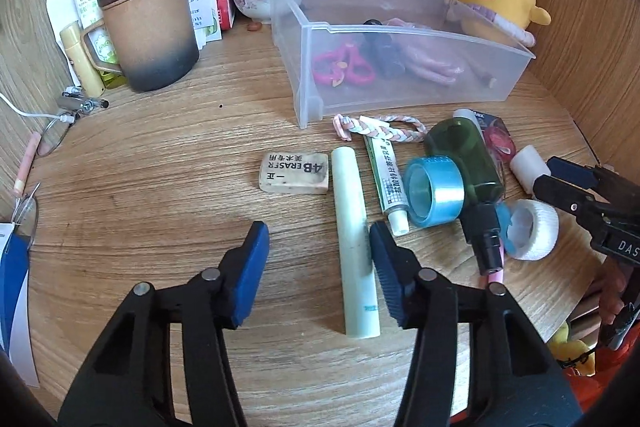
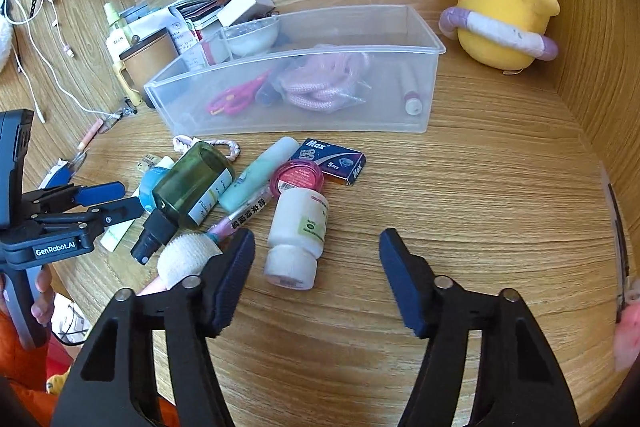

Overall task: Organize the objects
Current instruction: 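Grasp the white bottle with the right gripper while the left grasps the glue stick, then place the white bottle and glue stick into the clear box, opening both grippers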

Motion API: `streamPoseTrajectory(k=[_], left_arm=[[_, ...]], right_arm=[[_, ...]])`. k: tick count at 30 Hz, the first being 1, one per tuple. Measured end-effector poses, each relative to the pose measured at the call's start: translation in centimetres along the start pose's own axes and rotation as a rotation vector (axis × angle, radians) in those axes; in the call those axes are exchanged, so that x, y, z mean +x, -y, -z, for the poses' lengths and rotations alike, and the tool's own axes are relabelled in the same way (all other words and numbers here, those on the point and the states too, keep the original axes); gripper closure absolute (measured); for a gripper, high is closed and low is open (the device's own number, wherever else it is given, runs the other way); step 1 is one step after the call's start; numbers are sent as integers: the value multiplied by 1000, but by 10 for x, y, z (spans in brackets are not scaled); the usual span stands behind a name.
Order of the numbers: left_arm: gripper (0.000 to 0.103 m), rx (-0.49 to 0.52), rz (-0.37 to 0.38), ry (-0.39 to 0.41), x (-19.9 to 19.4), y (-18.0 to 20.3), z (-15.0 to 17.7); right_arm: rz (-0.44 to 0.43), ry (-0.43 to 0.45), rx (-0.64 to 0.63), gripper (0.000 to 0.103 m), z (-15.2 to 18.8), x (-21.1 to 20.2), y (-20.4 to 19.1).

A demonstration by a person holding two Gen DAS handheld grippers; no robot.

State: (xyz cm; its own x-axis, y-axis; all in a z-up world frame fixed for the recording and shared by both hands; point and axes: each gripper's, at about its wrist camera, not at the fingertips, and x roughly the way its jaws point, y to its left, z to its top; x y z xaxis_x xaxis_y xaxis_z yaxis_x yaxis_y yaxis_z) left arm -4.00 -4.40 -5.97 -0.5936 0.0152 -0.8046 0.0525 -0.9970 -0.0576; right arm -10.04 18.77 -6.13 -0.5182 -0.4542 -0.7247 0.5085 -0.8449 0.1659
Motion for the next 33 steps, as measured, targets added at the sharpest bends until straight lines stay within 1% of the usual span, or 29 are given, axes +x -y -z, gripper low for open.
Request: streamPoseTrajectory(k=[3,5,7,8,10,13,16,19,24,28,33], left_arm=[[56,0,-4,7,1,-3,-2],[59,-2,1,11,3,-2,-4],[70,9,10,17,5,1,-6],[73,21,9,21,6,4,-7],[87,48,0,31,7,10,-7],[88,59,-2,37,8,13,-7],[88,32,24,32,6,10,-8],[88,16,34,44,0,8,-10],[88,18,39,104,-18,12,-21],[88,32,41,165,-31,17,-37],[88,30,57,225,-41,20,-59]], right_arm=[[14,10,-21,63,-3,3,-5],[12,8,-36,69,-4,6,-8],[13,-2,-50,75,-4,10,-12],[11,-7,-51,76,-4,12,-13],[13,-2,-51,76,-3,12,-14],[5,6,-40,76,-2,9,-12],[11,26,-34,76,-5,2,-9],[12,53,-22,76,-10,-6,-5],[13,112,-13,76,-24,-20,-2],[14,166,-19,76,-39,-30,-4],[11,211,-29,76,-57,-36,-7]])
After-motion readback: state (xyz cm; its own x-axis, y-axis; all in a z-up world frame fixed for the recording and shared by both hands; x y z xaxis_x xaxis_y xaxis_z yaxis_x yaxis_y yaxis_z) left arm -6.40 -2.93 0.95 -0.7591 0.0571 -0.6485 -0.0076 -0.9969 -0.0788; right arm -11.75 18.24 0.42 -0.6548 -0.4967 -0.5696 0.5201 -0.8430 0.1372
